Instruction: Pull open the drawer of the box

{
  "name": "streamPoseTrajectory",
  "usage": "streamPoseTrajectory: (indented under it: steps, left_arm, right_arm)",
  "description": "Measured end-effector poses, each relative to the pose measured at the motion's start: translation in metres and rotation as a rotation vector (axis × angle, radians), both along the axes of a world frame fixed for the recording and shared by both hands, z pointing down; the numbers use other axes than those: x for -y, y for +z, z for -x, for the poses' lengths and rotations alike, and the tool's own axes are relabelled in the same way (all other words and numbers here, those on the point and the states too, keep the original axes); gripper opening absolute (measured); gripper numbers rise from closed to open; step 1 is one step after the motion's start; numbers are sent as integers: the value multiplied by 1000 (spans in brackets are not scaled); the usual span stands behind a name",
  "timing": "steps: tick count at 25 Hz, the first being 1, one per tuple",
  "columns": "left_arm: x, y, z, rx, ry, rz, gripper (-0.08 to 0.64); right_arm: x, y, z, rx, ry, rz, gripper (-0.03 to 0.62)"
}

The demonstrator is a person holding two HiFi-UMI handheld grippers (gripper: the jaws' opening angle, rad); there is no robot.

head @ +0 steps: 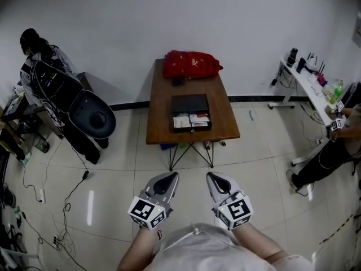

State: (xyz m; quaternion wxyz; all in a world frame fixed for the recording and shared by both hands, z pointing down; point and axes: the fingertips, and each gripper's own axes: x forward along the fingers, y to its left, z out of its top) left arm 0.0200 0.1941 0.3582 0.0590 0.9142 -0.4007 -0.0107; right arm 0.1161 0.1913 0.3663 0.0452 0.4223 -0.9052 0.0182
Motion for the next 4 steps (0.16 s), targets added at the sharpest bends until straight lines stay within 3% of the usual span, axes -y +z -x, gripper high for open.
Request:
streamPoseTrajectory:
  steps: [4]
  left_arm:
    - [-3,5,-4,2,-1,7,6]
  right_arm:
    - [-1,10,-4,-9,6,28,8]
